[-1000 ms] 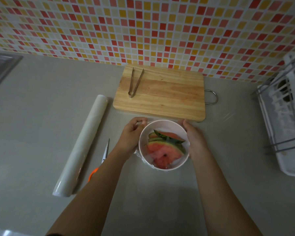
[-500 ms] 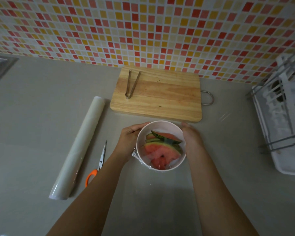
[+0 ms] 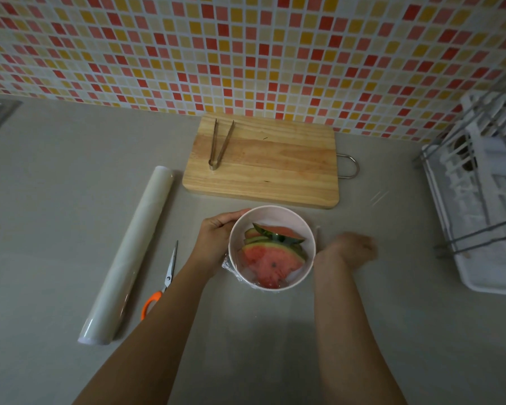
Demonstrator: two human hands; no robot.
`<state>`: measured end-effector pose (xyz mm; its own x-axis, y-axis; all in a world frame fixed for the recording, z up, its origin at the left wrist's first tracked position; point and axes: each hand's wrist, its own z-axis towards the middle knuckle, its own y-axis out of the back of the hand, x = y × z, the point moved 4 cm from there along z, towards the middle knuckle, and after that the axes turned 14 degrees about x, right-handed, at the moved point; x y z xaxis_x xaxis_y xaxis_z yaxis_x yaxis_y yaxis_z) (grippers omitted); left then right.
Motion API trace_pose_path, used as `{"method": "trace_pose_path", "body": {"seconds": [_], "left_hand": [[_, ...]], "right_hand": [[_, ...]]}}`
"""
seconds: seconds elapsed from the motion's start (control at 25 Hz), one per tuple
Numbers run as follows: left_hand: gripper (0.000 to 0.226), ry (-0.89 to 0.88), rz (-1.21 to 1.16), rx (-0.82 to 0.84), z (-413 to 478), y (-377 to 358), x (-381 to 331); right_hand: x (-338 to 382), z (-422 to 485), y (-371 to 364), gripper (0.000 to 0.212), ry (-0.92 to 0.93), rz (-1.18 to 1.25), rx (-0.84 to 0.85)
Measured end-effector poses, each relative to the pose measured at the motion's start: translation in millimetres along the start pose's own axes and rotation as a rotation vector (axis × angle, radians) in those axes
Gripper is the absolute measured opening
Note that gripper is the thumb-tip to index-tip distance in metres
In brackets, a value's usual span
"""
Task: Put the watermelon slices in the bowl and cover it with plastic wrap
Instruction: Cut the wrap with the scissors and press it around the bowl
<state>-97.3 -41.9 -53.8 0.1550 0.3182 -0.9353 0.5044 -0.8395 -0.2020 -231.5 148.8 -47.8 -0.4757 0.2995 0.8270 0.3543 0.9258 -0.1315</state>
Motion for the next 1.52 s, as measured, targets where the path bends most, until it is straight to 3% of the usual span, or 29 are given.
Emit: {"method": "trace_pose_path", "body": {"seconds": [0.04, 0.08, 0.12, 0.2, 0.28, 0.4, 0.52, 0.68, 0.84, 0.96, 1.16, 1.44, 1.52], "left_hand": [[0.022, 0.0, -0.002, -0.005, 0, 0, 0], [0.022, 0.002, 0.0, -0.009, 0, 0, -1], [0.022, 0.004, 0.001, -0.01, 0, -1, -1], [0.023, -0.002, 0.002, -0.006, 0, -1, -2], [0.023, -0.003, -0.002, -0.019, 0, -1, -1], [0.022, -0.003, -0.02, -0.043, 0, -2, 2], [0.024, -0.007, -0.034, -0.071, 1, -1, 5], [0.031, -0.028, -0.045, -0.063, 0, -5, 5], [0.03, -0.037, -0.062, -0.075, 0, -7, 4], [0.024, -0.036, -0.073, -0.089, -2, -9, 5], [0.026, -0.041, -0.026, -0.101, -6, -10, 3], [0.031, -0.107, -0.071, -0.032, -10, -11, -3], [0.03, -0.048, 0.06, -0.017, -9, -5, -2]], "right_hand": [[11, -7, 8, 0.033, 0.153, 0.1, -0.084], [23, -16, 11, 0.03, 0.335, 0.144, -0.037], [33, -25, 9, 0.029, 0.498, 0.083, 0.133], [34, -42, -4, 0.035, 0.715, -0.283, 0.632], [15, -52, -15, 0.044, 0.692, -0.591, 1.032], [-3, -47, -22, 0.066, 0.596, -0.702, 1.191], [-13, -40, -23, 0.065, 0.408, -0.675, 1.122], [-19, -36, -26, 0.086, 0.225, -0.502, 1.094], [-24, -32, -29, 0.079, 0.029, -0.416, 1.012], [-29, -26, -29, 0.086, -0.074, -0.408, 0.952], [-32, -19, -24, 0.085, -0.126, -0.525, 0.606], [-28, -32, -10, 0.109, -0.15, -0.864, 0.337], [-28, -32, -5, 0.112, -0.189, -0.894, 0.293]]}}
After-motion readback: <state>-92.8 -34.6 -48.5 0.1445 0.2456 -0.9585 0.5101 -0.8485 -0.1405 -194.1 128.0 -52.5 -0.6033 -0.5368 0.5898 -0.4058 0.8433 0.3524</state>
